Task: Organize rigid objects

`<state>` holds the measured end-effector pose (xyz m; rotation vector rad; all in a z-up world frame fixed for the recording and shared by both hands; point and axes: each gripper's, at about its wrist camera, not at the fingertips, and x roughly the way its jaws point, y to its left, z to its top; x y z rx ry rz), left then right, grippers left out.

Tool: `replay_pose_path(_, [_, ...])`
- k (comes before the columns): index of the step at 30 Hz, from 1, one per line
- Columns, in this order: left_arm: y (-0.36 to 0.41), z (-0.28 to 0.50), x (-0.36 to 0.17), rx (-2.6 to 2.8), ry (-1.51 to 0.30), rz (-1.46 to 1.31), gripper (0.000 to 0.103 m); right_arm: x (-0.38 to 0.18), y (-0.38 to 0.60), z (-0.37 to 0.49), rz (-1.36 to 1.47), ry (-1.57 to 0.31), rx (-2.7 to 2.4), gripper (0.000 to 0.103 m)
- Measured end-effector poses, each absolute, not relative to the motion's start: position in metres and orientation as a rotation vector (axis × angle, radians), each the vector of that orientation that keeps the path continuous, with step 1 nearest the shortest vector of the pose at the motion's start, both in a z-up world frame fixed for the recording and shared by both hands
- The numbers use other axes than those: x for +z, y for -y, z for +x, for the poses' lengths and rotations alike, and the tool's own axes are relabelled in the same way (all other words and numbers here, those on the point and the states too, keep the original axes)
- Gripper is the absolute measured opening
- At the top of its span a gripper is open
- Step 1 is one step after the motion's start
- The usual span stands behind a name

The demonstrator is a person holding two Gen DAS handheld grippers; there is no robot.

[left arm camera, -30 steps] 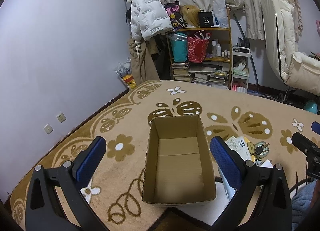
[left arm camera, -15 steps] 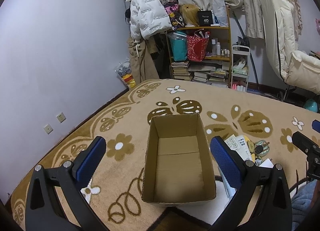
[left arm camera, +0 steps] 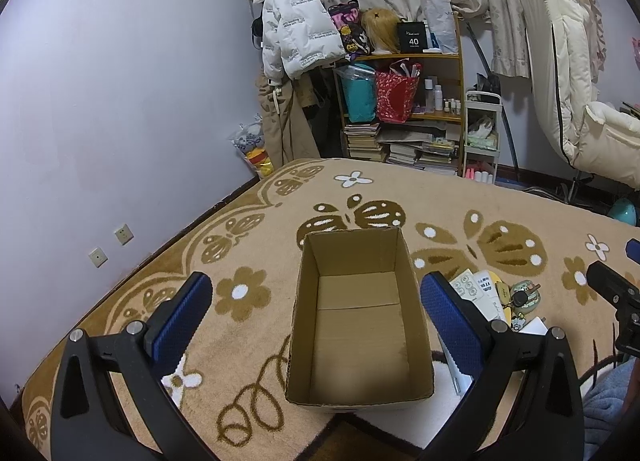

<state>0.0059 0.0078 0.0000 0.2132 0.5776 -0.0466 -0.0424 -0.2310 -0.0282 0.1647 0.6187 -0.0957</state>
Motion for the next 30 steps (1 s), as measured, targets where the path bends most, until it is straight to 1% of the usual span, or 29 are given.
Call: replay_pose_path(30, [-0.0097, 0.0084, -0.0023, -0.039, -0.589, 0.221, 0.103, -0.0263, 0.2286, -0.0422, 0.171, -0.613, -0.093, 0.103])
